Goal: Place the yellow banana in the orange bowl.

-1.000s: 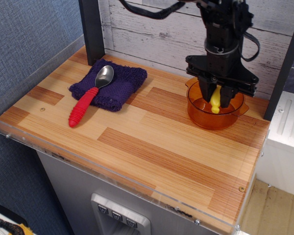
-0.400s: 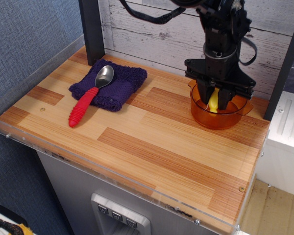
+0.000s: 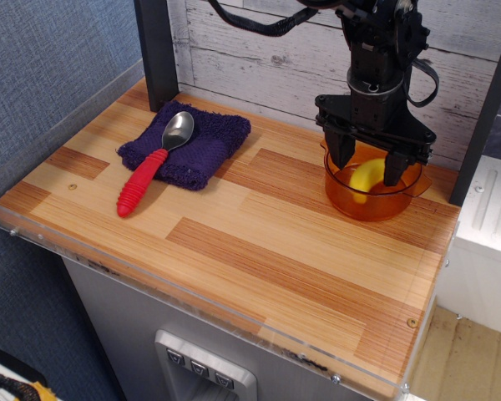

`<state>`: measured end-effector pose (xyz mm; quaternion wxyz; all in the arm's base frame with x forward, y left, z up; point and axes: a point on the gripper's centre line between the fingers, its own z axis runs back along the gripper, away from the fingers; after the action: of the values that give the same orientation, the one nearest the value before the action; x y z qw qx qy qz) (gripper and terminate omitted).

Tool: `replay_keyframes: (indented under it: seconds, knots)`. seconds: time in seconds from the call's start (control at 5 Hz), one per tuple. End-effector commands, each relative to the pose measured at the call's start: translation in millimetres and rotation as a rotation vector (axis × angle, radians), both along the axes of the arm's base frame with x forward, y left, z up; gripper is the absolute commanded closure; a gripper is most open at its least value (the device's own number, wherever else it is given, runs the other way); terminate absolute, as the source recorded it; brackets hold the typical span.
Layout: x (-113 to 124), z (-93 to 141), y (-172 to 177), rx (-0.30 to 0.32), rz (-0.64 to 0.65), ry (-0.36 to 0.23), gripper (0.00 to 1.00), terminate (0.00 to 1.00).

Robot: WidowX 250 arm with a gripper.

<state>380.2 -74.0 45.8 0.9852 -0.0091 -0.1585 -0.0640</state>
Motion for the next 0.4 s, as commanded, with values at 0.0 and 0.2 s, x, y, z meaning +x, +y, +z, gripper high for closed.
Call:
replay_keyframes:
  seconds: [0.0,0.2]
  knots:
    - [2.1,11.1,1.6,0.002,0.020,-0.072,0.00,0.00]
    - [2.0,10.8,1.3,0.008,0.035,-0.070,0.00,0.00]
